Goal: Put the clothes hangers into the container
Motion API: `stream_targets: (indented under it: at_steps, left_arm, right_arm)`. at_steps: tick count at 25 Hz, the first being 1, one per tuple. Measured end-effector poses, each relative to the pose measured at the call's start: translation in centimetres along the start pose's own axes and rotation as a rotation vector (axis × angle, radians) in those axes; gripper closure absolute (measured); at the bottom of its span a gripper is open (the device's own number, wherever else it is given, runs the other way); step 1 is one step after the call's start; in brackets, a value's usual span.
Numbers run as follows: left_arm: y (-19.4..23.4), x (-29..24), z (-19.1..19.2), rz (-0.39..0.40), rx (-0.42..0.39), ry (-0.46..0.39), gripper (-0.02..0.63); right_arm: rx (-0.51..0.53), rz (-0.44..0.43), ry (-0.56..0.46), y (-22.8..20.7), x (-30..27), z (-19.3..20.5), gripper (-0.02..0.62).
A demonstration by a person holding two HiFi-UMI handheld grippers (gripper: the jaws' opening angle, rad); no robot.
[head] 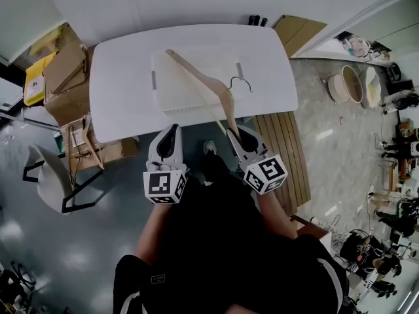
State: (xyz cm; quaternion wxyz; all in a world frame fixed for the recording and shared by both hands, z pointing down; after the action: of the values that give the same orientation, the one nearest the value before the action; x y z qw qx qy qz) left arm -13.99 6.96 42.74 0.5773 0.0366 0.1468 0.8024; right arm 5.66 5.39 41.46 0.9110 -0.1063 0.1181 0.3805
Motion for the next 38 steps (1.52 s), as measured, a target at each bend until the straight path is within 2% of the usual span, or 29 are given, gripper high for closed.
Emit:
stream_targets:
  at_steps: [14, 38]
  left_arm:
    - [1.7, -3.8, -0.8, -0.073, 0.017, -0.040, 0.603]
    - [1.2, -10.6, -0.3, -0.142, 0.014, 0.008, 0.603]
  right_arm:
    - [0.039, -0.091, -0.003, -3.1, -3.4, -1.1, 0.535]
    - [0.045, -0.224, 0.062, -9.7, -6.7, -0.4, 0.535]
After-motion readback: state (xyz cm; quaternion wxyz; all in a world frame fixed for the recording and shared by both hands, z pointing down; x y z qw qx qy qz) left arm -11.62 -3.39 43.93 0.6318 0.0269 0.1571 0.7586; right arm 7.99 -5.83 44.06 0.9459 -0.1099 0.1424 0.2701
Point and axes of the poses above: the fingertips, and each gripper's own axes: x backward along the fingers, y to its left, z out of its underside, the point moved 5 cm from there along x, backward along the fingers, and after that the axes turned 2 degrees about x, right-handed, at the moved point
